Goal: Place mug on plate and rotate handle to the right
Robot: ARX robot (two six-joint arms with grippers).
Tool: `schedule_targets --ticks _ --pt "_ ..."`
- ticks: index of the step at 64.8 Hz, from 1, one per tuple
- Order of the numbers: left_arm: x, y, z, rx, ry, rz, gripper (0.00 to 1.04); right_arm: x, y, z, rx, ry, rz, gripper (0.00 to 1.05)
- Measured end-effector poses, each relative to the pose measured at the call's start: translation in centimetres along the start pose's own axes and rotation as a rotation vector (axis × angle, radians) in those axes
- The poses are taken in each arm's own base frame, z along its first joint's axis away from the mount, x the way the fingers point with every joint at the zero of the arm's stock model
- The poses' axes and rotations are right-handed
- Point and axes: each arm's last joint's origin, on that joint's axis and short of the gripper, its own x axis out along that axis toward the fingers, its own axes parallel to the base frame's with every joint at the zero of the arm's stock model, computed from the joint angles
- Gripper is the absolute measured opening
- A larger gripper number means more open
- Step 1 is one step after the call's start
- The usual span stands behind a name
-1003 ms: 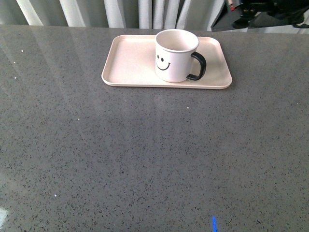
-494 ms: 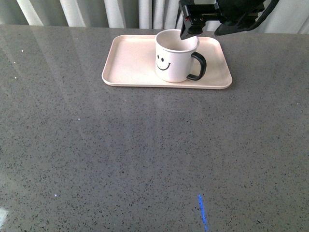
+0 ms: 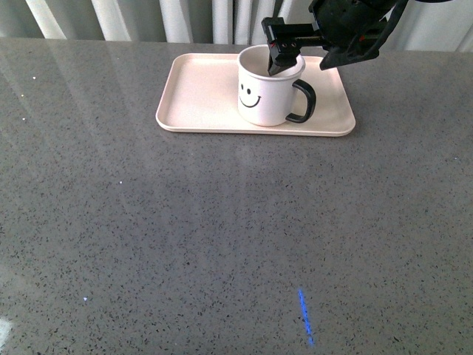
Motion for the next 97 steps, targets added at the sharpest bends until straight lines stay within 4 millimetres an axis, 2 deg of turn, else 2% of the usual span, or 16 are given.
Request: schedule_targets --ticks 19,38,48,57,65,85,90,97 --pt "0.0 0.0 0.0 0.000 0.000 0.000 0.95 0.0 0.0 0.0 0.005 0.006 -0.016 0.95" --pt "0.0 0.0 0.0 0.000 0.000 0.000 0.96 0.0 0.1 0.0 0.009 0.012 -0.021 0.69" --pt "0.0 0.0 0.0 0.000 0.000 0.000 0.96 -0.1 0.2 0.4 0.007 0.007 -0.021 0.52" --pt "0.0 0.0 0.0 0.000 0.000 0.000 0.95 -0.2 0.4 0.7 0.008 0.003 -0.020 0.31" --pt "0.0 0.0 0.0 0.000 0.000 0.000 0.95 -0.2 0.7 0.9 0.016 0.003 -0.015 0.02" --pt "0.0 0.0 0.0 0.000 0.000 0.000 0.96 -0.5 0.8 1.5 0.037 -0.003 0.009 0.02" --pt "0.0 0.0 0.0 0.000 0.000 0.000 0.95 -1.0 0.4 2.1 0.028 -0.010 0.023 0.02" --pt "0.0 0.0 0.0 0.000 0.000 0.000 0.95 -2.9 -0.9 4.1 -0.005 -0.052 0.046 0.02"
